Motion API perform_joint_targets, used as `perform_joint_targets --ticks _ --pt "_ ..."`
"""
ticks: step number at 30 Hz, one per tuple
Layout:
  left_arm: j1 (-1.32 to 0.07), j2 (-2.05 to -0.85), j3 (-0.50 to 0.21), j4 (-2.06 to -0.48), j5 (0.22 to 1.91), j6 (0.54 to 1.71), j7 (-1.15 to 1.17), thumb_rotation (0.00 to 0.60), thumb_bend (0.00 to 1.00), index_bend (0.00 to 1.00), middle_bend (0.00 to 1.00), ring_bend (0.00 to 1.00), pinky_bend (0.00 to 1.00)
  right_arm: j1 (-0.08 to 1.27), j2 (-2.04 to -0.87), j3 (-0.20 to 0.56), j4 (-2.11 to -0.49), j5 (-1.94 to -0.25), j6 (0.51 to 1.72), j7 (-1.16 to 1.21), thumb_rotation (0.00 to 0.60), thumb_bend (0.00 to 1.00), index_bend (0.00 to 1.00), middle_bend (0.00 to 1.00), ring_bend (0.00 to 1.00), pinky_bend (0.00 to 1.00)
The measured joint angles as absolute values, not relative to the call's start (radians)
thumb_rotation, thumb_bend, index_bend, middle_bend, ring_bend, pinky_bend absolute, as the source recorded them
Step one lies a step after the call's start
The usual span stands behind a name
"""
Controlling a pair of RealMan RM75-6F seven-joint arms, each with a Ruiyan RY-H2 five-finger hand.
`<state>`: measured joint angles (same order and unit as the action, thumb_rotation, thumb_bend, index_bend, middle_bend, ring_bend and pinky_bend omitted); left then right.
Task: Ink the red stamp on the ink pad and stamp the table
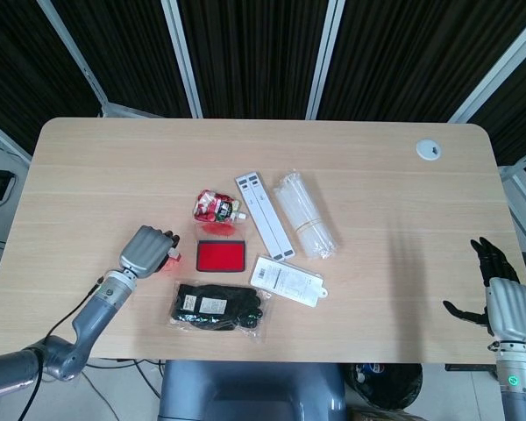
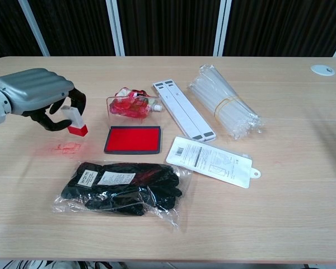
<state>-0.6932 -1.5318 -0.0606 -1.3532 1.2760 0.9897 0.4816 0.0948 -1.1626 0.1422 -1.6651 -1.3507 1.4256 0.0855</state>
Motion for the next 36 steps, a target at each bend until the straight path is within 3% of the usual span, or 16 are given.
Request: perform_joint_targets --ticks 20,36 --pt "-0.752 -1.795 -0.180 -1.351 1.045 1.095 0.869 0.600 0.58 0.74 0.77 0.64 0.70 0.096 -1.161 0.144 -1.665 -1.346 1.419 0.099 0.600 0.11 0.00 0.00 0.00 0.16" --pt "-0.784 -1.892 -0.185 -1.271 0.991 1.105 0.919 0.600 0.58 0.74 0.77 0.64 0.71 0.096 -1.160 0.146 -1.666 -1.343 1.416 0.105 0.600 0.11 0.00 0.00 0.00 0.16"
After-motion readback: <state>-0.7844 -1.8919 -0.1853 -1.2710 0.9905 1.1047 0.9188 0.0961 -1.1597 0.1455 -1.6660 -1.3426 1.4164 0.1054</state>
